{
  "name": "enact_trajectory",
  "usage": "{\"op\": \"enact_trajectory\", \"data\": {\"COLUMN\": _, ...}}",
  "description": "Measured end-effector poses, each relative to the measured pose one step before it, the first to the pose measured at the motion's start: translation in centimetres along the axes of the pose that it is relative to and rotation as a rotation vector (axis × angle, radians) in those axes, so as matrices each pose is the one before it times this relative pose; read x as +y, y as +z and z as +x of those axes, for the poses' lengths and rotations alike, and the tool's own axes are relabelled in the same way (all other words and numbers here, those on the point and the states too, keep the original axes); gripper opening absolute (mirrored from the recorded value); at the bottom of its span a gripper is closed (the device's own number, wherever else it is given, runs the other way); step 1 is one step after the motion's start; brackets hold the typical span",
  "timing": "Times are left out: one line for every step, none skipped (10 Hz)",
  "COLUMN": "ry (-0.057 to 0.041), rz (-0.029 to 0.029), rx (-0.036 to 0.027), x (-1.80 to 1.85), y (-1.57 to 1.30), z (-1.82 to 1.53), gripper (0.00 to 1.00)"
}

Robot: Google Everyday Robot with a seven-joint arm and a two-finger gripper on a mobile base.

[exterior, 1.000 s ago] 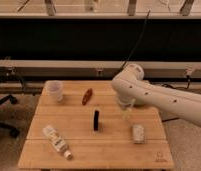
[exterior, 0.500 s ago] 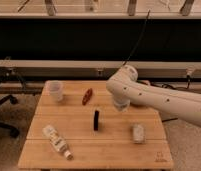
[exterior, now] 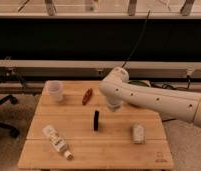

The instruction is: Knock the eraser over

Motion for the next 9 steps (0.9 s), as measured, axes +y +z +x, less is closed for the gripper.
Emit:
{"op": "enact_trajectory", "data": {"ry": -0.00235, "rz": -0.00391, "rx": 0.00281, "x": 0.056, "y": 0.26, "z": 0.046, "gripper": 0.09}}
{"op": "enact_trajectory", "data": {"ry": -0.0038, "rz": -0.00447, "rx": 0.00427, "x": 0.1, "y": 0.203, "z": -0.127, "gripper": 0.09}}
{"op": "enact_trajectory", "data": {"ry": -0.00233, "rz": 0.00034, "rx": -0.00191, "x": -0.113, "y": 0.079, "z": -0.726, "gripper": 0.09}}
{"op": "enact_trajectory", "data": {"ry": -0.0037, "rz": -0.00121, "rx": -0.00476, "x": -0.202, "y": 0.076, "z": -1.266, "gripper": 0.09}}
{"op": "enact_trajectory", "data": {"ry": -0.00531, "rz": 0.00257, "rx": -0.00392, "x": -0.23, "y": 0.099, "z": -1.003, "gripper": 0.09}}
{"op": "enact_trajectory", "data": {"ry": -0.00273, "rz": -0.00349, "rx": 0.00156, "x": 0.103, "y": 0.12, "z": -0.105, "gripper": 0.09}}
{"op": "enact_trajectory", "data": {"ry": -0.00842, "rz": -0.0049, "rx": 0.00071, "x": 0.162, "y": 0.295, "z": 0.096, "gripper": 0.09}}
{"op": "enact_trajectory", "data": {"ry": -0.00815, "rz": -0.00314, "rx": -0.00181, "x": 0.162, "y": 0.149, "z": -0.176, "gripper": 0.09}}
{"op": "enact_trajectory", "data": {"ry": -0.00843, "rz": 0.00109, "rx": -0.00316, "x": -0.092, "y": -0.012, "z": -0.637, "gripper": 0.09}}
